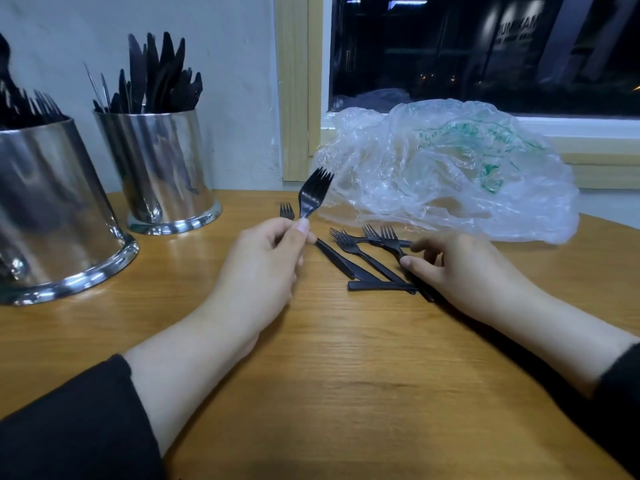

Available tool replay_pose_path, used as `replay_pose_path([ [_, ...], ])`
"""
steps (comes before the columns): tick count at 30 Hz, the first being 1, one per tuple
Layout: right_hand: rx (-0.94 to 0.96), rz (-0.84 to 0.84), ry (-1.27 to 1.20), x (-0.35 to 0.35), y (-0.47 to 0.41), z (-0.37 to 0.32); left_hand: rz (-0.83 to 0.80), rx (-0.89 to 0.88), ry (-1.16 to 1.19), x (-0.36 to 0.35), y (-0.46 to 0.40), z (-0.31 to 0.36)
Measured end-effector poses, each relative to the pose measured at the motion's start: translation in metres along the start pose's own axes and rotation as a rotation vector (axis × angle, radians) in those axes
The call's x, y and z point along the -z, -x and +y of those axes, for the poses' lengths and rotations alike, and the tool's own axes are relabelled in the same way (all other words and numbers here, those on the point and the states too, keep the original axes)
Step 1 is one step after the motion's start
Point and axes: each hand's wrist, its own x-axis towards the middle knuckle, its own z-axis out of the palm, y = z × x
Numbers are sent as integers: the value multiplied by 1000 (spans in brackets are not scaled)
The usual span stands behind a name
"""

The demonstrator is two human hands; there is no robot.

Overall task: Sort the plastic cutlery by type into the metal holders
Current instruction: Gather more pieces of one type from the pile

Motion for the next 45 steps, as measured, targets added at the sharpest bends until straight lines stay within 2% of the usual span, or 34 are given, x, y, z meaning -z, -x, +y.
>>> replay_pose_path([
  [7, 3, 0, 10, -1, 4, -12, 77, 55, 128, 4, 0, 0],
  [16, -36, 47, -60, -3, 4, -14, 64, 128, 224, 2, 3, 6],
  [21, -1, 251, -382, 2, 7, -22, 42, 82, 178, 1, 4, 4],
  [25, 59, 186, -679, -1, 13, -47, 35, 112, 211, -2, 4, 4],
  [29, 55, 99, -832, -18, 8, -74, 32, 118, 285, -9, 4, 4],
  [33, 79, 45, -880, -31, 2, -100, 15, 87, 300, -10, 4, -1],
  [39, 105, 63, -813, -41, -9, -118, 32, 14, 260, -3, 0, -4],
  [42, 124, 56, -789, -43, -9, -123, 30, 48, 288, -1, -3, -8],
  [45, 184, 96, -664, -44, -13, -126, 23, 94, 307, 4, -7, -9],
])
